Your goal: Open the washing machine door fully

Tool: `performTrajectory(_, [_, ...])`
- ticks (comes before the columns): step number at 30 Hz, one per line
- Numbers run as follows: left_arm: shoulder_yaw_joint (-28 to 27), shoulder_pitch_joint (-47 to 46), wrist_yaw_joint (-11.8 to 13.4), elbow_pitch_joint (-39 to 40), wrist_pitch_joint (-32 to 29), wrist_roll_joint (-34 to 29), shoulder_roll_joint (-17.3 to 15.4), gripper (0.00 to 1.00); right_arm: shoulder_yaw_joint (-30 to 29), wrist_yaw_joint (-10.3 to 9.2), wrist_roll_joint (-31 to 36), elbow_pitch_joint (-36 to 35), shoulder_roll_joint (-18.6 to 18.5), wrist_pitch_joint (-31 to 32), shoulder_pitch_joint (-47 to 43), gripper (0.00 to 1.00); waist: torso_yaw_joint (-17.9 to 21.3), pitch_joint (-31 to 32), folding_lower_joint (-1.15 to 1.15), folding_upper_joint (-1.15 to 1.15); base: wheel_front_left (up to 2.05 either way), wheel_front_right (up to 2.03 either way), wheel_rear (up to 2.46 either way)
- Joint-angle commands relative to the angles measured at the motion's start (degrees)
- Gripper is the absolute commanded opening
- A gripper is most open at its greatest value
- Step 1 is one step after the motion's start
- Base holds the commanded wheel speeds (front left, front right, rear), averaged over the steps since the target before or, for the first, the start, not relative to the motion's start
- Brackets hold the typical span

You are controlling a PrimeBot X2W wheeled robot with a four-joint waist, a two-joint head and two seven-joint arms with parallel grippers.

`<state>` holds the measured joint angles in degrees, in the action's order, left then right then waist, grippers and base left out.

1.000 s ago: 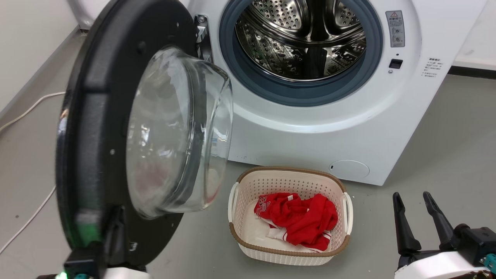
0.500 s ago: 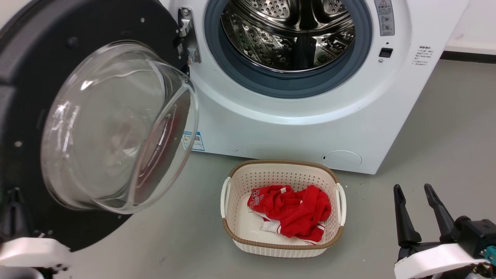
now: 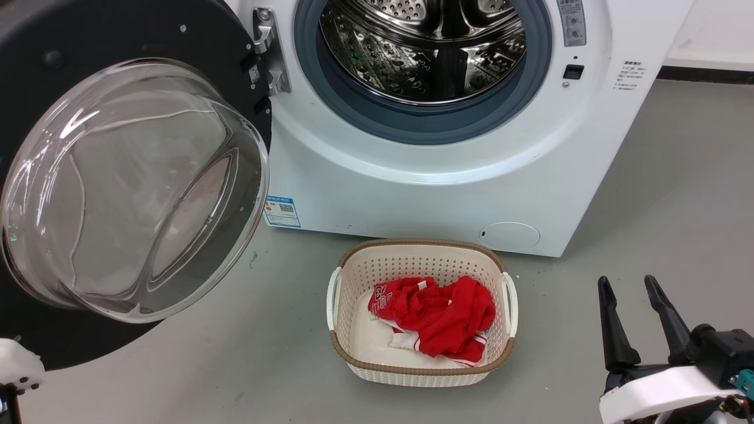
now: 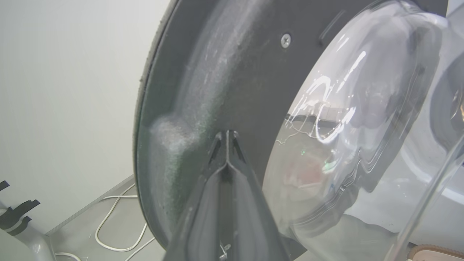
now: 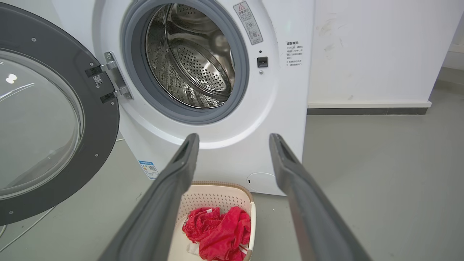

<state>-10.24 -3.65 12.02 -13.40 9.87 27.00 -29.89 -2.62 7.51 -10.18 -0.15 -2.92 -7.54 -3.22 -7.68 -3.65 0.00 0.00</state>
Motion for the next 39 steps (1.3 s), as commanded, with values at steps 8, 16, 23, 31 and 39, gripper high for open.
performTrajectory(8, [1.96, 3.66, 1.16, 3.2, 3.15, -2.89, 1.79, 0.0, 0.3, -0.04, -0.76, 0.53, 0.07, -0.53, 0.37, 1.0, 1.47, 1.0, 0.0, 0.0, 0.0, 0.0, 0.0])
performTrajectory(16, [7.13, 10.39, 3.52, 14.19, 4.65, -6.87, 7.66, 0.0, 0.42, -0.04, -0.25, 0.83, 0.08, -0.58, -0.01, 1.0, 2.89, 2.1, 0.0, 0.0, 0.0, 0.0, 0.0])
performTrajectory(23, [15.5, 9.7, 1.63, 18.52, 5.27, -12.11, 11.45, 0.05, 0.64, -0.04, 0.27, 0.32, 0.08, 0.03, 0.04, 1.0, 3.59, 3.08, 0.0, 0.0, 0.0, 0.0, 0.0])
performTrajectory(31, [21.33, 5.26, -1.42, 17.0, 5.41, -13.96, 15.7, 1.0, 0.72, -0.04, 1.13, -1.02, 0.08, 0.83, 0.19, 1.0, 4.79, 3.7, 0.0, 0.0, 0.0, 0.0, 0.0])
performTrajectory(39, [21.56, 1.37, -2.74, 13.64, 5.33, -14.49, 18.55, 1.0, 0.04, -0.04, 2.66, -2.57, 0.08, 1.03, -0.5, 1.0, 6.19, 4.04, 0.0, 0.0, 0.0, 0.0, 0.0])
